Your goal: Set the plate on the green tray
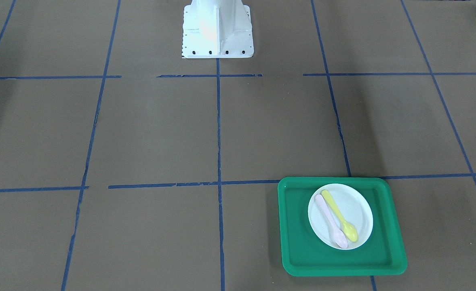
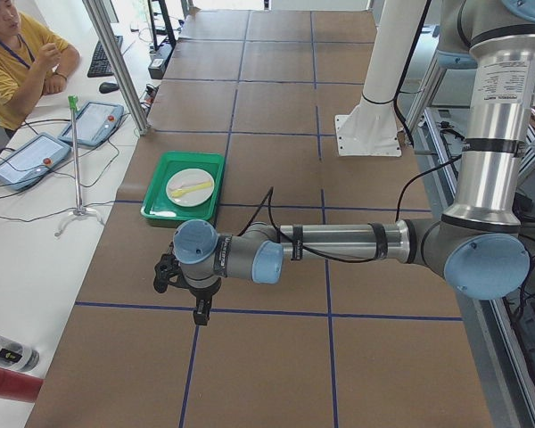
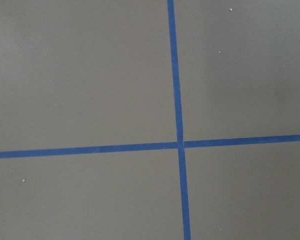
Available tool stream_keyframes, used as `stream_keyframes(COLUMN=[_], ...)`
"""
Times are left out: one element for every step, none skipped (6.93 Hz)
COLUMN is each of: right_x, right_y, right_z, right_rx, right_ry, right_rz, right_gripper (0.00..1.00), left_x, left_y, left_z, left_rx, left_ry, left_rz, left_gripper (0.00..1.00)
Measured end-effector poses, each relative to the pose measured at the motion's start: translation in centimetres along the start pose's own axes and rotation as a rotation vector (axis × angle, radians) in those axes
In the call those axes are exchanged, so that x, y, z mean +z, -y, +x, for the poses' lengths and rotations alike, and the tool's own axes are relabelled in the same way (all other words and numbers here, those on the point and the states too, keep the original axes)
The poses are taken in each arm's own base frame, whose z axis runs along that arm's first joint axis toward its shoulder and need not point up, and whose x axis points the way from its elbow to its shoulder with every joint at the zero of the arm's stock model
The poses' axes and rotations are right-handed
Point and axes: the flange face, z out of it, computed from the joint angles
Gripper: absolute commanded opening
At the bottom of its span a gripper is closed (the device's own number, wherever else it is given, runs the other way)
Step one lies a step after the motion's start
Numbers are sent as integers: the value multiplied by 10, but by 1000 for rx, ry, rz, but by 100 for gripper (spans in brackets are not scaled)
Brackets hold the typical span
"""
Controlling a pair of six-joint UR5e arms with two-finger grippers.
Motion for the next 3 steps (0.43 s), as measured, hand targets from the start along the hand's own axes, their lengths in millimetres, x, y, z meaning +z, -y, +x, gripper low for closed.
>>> stream_keyframes(right_x=[0, 0, 0], right_y=[0, 0, 0], right_z=[0, 0, 0], right_rx=[0, 0, 0], right_ry=[1, 1, 0], right_rz=[0, 0, 0], right_gripper=[100, 100, 100], left_x=[-5, -10, -14], left_y=[-1, -3, -4], left_z=[3, 8, 12], left_rx=[-3, -5, -5], left_ry=[1, 2, 2], left_rz=[-1, -4, -5], left_gripper=[100, 100, 100])
